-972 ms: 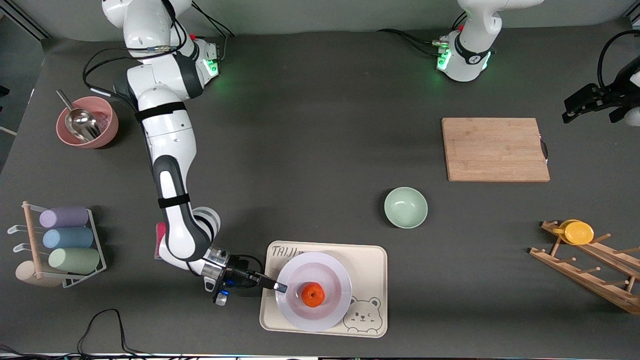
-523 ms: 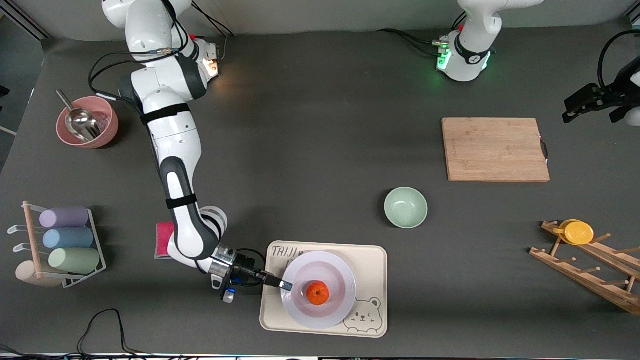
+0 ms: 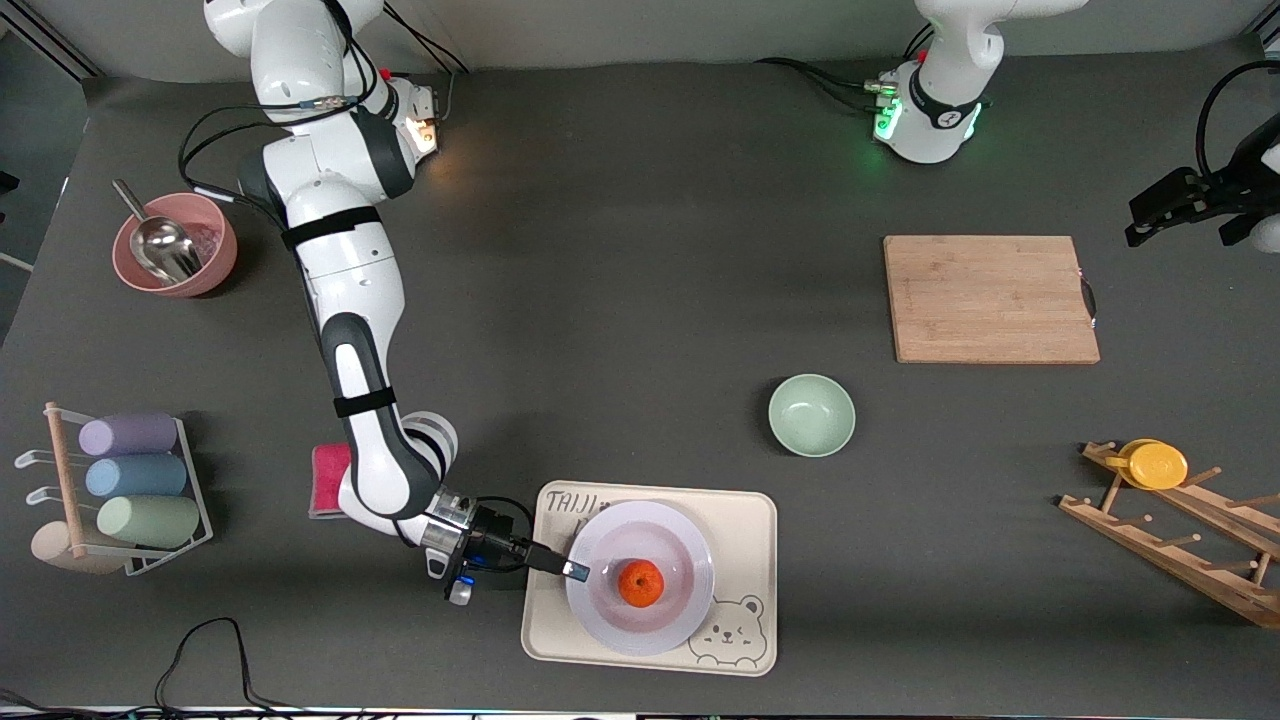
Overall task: Place orange and plate with both arms
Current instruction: 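Lower the plate onto the tray and open the right gripper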
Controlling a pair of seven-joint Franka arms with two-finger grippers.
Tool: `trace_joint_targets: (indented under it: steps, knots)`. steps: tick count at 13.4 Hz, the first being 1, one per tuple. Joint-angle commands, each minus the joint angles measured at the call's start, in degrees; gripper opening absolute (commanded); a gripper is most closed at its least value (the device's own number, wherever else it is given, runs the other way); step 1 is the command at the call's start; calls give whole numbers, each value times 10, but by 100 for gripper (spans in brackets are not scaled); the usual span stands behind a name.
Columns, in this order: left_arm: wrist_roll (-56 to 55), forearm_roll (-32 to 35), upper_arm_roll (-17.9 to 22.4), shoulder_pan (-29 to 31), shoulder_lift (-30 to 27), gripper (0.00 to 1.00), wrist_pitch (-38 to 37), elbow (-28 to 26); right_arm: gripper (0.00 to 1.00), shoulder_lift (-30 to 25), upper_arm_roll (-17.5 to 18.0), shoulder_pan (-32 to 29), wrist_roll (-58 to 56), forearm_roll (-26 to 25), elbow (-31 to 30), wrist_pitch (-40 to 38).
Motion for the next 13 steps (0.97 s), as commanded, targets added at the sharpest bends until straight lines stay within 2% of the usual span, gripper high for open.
trace_joint_targets:
  steps: [1, 2, 3, 5, 8, 9, 11, 13]
  knots:
    - [6, -5, -2, 5, 7, 100, -1, 11, 100, 10, 1, -9, 6, -12, 23, 0]
    - [6, -5, -2, 5, 7, 100, -1, 11, 100, 5, -3, -12, 7, -24, 21, 0]
    - [6, -5, -2, 5, 8, 100, -1, 11, 100, -7, -2, -14, 17, -58, 20, 0]
    - [6, -5, -2, 5, 8, 100, -1, 11, 100, -26, -3, -21, 76, -144, 20, 0]
    - [6, -5, -2, 4, 12, 100, -1, 11, 100, -73, -7, -22, 105, -293, 5, 1]
    - [6, -5, -2, 5, 12, 100, -1, 11, 100, -97, -25, -21, 109, -345, -14, 0]
    - [6, -5, -2, 5, 12, 100, -1, 11, 100, -160, -35, -22, 110, -442, -81, -10]
    - [6, -5, -2, 4, 12, 100, -1, 11, 100, -229, -50, -21, 110, -567, -149, -42]
